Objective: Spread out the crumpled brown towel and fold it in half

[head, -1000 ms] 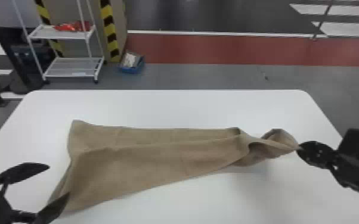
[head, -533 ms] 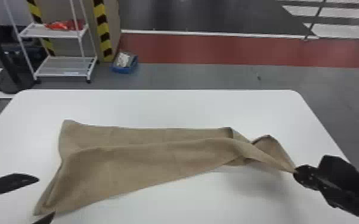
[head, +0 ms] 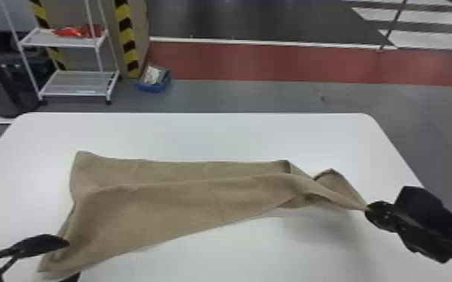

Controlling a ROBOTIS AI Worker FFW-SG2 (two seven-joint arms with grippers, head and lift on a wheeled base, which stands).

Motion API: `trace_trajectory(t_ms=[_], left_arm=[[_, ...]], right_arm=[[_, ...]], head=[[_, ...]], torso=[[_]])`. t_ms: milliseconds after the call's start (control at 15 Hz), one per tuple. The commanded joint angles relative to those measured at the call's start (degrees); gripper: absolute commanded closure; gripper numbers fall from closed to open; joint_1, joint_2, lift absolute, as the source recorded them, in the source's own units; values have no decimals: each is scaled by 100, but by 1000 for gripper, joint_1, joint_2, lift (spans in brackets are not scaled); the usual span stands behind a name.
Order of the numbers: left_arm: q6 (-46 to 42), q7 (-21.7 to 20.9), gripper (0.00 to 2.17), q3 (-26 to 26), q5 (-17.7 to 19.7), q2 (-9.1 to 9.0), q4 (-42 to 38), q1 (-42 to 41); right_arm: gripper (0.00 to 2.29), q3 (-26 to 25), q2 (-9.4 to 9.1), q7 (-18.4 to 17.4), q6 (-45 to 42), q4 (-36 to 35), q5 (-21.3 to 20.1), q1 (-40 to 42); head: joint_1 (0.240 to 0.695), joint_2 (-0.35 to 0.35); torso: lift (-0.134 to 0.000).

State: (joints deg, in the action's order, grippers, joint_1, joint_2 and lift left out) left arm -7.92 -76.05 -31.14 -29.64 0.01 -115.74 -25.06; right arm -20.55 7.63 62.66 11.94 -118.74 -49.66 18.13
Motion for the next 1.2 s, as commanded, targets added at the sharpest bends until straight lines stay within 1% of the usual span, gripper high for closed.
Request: trace_trajectory(t_ms=[0, 133, 267, 333, 400, 667, 733, 800, 867, 1133], left_arm=[[-3, 55, 522, 55, -191, 17, 43, 1], [-3, 160, 522, 29, -252, 79, 130, 18], [-3, 363, 522, 29, -499, 114, 262, 36], [-3, 398, 522, 11, -595, 122, 315, 53], [-3, 398, 525, -42, -595, 122, 350, 71], [-3, 406, 549, -200, -578, 158, 385, 89], [-3, 415, 579, -200, -560, 158, 385, 89], [-3, 442, 842, -200, -569, 158, 394, 106], [15, 442, 1001, -200, -569, 149, 429, 141], [33, 442, 1001, -200, -578, 158, 447, 159]], right_arm=[[1295, -37, 1, 0, 32, 18, 9, -47], [1288, -28, 1, 0, 32, 62, 9, -82], [1288, -2, -8, 0, 68, 97, 0, -117], [1288, 16, -8, 0, 103, 97, 0, -135], [1288, 16, -8, 0, 120, 97, 0, -161], [1288, 7, 1, 9, 120, 97, 0, -187], [1288, 7, 1, 9, 120, 106, 0, -196], [1288, 16, 1, 9, 120, 106, 0, -196], [1288, 25, -8, 9, 120, 106, 0, -196], [1288, -28, -8, 9, 138, 106, 0, -196]], head=[[695, -96], [695, -100], [695, -93], [695, -85], [695, -69], [695, -48], [695, -43], [695, -34], [695, -32], [695, -28]], torso=[[-124], [-124], [-124], [-124], [-124], [-124], [-124], [-124], [-124], [-124]])
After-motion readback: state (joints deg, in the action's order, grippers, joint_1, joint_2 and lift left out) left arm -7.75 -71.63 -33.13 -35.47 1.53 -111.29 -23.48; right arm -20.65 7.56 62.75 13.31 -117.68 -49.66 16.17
